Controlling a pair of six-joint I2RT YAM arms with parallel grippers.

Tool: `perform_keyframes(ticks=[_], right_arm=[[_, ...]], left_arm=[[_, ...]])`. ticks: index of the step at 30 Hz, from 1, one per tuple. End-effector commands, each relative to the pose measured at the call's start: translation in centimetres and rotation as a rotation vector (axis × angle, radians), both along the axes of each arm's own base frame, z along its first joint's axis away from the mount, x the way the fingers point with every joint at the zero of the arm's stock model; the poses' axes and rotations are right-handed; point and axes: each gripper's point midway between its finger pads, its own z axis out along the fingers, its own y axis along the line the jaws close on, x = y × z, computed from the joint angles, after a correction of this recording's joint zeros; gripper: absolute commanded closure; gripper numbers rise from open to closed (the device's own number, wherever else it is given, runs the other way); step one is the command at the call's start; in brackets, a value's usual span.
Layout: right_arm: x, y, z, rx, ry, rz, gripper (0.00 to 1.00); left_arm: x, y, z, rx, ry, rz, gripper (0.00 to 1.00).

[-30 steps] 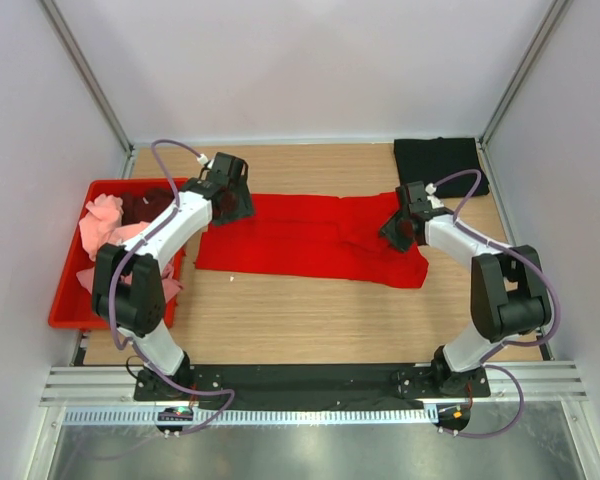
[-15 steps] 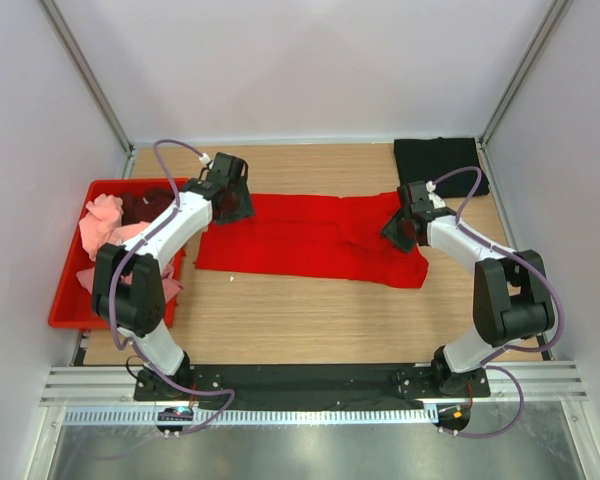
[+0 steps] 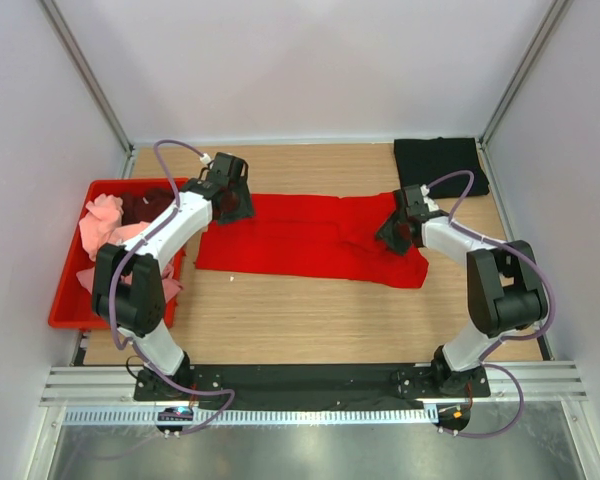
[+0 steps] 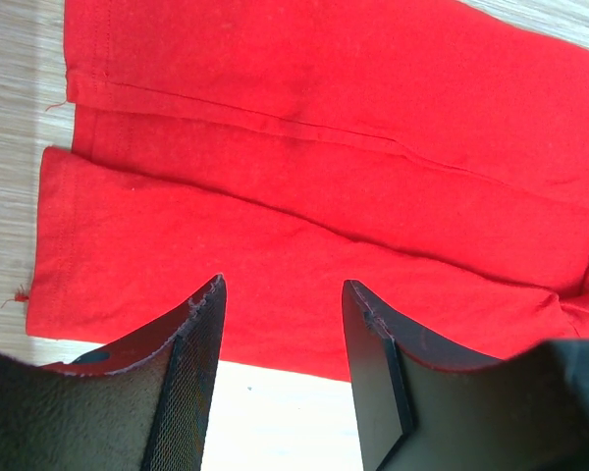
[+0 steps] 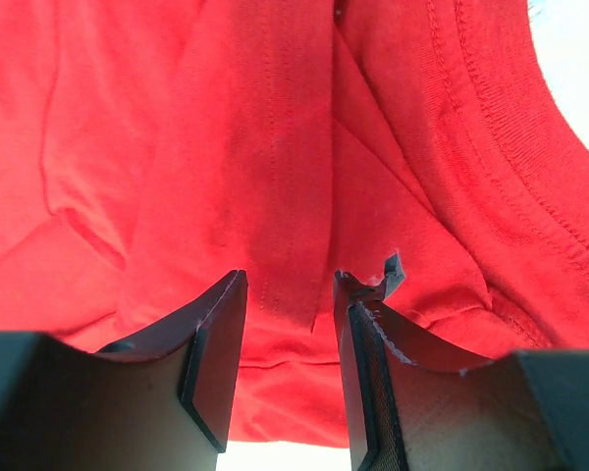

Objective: Fold and stack the t-shirts
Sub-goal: Fold the tshirt

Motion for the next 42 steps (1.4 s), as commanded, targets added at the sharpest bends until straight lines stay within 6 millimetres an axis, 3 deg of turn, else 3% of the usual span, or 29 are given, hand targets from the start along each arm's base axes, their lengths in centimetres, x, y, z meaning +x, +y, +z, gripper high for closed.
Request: perform_keyframes(ticks=[1, 6, 13, 15, 19, 25, 28, 31, 34, 38, 40, 42], right_arm=[[0.8, 0.4, 0.6, 0.008, -0.022, -0.014, 0.53], [0.9, 0.4, 0.2, 0.012, -0.019, -0.031, 0.57], [1.2, 0.3, 0.7, 0.013, -0.035, -0.04, 0.93], [1.0, 0.5, 1.4, 0.019, -0.043, -0.033, 0.99], [-0.4, -0.7, 3.4, -0.031, -0.037, -0.031, 0.99], [-5.9, -2.9, 4.8, -0.11, 0.025, -0.005, 0.99], [-9.0, -3.0, 3.9, -0.103, 0.063, 0.016, 0.99], [-12.6, -2.3, 1.8, -0.071, 0.129, 0.036, 0.99], [-14.6, -0.8, 0.7, -0.018, 0.152, 0.055, 0.99], [-14.7, -0.4, 1.4, -0.012, 0.115, 0.046, 0.86], [-13.7, -0.7, 3.0, -0.037, 0.07, 0.046, 0.73], [-13.4, -1.3, 3.9, -0.075, 0.063, 0.048, 0.68]], left_arm=[[0.9, -0.1, 0.8, -0.013, -0.045, 0.004, 0.48], [1.0, -0.1, 0.9, -0.014, -0.047, 0.013, 0.49], [0.8, 0.6, 1.1, 0.01, -0.051, 0.03, 0.49], [0.8, 0.6, 1.1, 0.011, -0.052, 0.033, 0.49], [0.7, 1.1, 1.8, 0.029, -0.065, 0.045, 0.49], [0.4, 1.9, 2.5, 0.055, -0.078, 0.061, 0.48], [0.6, 1.9, 2.4, 0.056, -0.079, 0.066, 0.48], [1.0, 1.8, 2.1, 0.062, -0.069, 0.067, 0.48], [1.7, 1.7, 2.3, 0.055, -0.064, 0.062, 0.48], [2.6, 1.6, 2.1, 0.043, -0.053, 0.049, 0.49], [3.1, 1.7, 2.1, 0.043, -0.047, 0.034, 0.48], [3.4, 1.7, 1.8, 0.043, -0.039, 0.022, 0.49]])
